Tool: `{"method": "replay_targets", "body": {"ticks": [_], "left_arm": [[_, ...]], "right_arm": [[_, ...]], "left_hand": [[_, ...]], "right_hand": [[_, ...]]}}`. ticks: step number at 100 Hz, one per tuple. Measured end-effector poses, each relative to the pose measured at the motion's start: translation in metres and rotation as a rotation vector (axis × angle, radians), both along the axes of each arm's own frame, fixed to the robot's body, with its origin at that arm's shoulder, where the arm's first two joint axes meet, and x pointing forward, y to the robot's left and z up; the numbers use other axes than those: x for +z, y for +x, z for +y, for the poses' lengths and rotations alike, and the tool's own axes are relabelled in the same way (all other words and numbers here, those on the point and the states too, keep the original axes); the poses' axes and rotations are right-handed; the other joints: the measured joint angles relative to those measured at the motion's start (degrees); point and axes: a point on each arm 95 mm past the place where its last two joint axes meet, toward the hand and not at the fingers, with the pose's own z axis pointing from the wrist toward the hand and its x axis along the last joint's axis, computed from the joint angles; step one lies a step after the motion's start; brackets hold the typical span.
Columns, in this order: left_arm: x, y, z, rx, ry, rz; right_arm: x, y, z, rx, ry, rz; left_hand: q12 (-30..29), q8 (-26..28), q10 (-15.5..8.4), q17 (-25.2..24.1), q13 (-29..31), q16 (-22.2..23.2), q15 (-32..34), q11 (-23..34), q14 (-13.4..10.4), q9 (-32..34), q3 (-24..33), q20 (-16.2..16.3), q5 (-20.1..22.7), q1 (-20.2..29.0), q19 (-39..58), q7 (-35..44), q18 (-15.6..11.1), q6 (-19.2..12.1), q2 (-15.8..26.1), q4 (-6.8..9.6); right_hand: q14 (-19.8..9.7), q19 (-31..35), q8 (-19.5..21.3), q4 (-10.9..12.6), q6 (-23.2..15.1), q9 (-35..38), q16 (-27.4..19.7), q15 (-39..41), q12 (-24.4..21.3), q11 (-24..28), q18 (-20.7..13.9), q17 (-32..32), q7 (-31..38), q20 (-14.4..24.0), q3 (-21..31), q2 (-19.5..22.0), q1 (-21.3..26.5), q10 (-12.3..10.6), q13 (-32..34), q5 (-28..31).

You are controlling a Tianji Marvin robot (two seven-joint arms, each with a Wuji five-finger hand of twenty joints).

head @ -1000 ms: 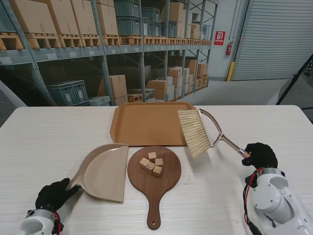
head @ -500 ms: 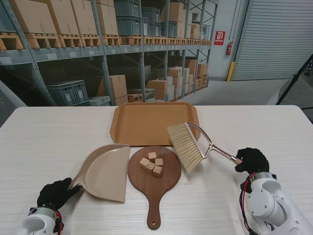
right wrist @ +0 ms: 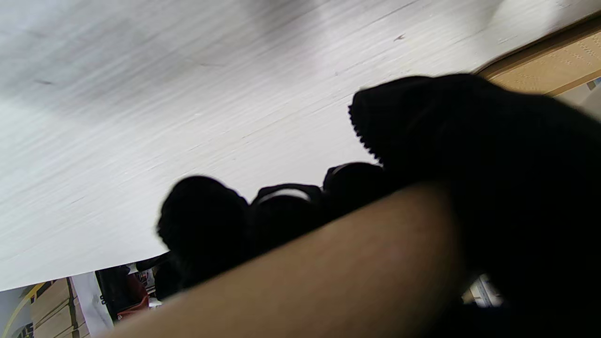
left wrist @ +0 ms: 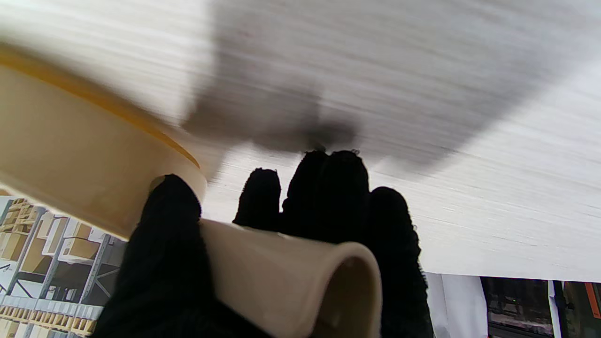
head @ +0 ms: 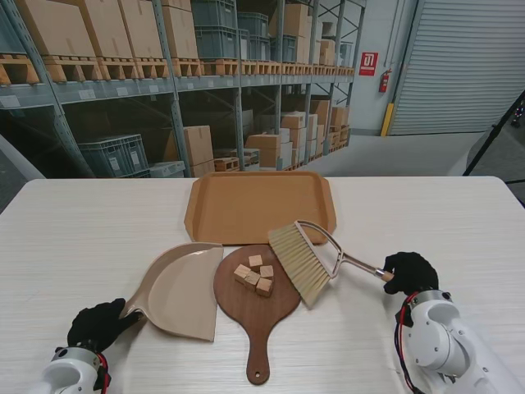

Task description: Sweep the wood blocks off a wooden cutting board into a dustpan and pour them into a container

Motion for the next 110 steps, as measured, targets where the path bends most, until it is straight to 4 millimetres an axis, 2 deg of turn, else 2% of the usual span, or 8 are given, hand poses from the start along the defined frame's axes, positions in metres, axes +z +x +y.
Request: {"method": "replay_targets", "body": {"ticks": [54,110], "left_arm": [[0.001,-0.001,-0.001,-0.007,-0.004,0.011],[0.004,-0.005,-0.002,-0.007,-0.008,0.033]], "right_arm": [[0.001,0.011,0.025,-0.034,-0.027,0.098],[-0.002,0.026,0.066,0.018,0.009,0.124]], "left_hand": [[-0.4,-0.1,0.4,0.0,0.0,0.0,0.0,-2.2,0.1,0.0,0.0,0.0,0.3,0.0,0.0,-0.5,0.1,0.2,0.0,0.0],[-0.7,-0.8,0.4,0.0,0.1,-0.1,-0.7,-10.7,0.1,1.0,0.0,0.0,1.4,0.0,-0.1,-1.6,0.2,0.3,-0.6,0.0]], "right_hand": [[0.0,0.0,0.0,0.0,-0.2,0.0,0.0,0.0,0.0,0.0,0.0,0.0,0.0,0.0,0.0,0.0,0.5,0.0,0.0,0.0],[0.0,0.0,0.1,0.0,-0.2,0.0,0.0,0.0,0.0,0.0,0.1,0.0,0.0,-0.3,0.2,0.0,0.6,0.0,0.0,0.0]]}}
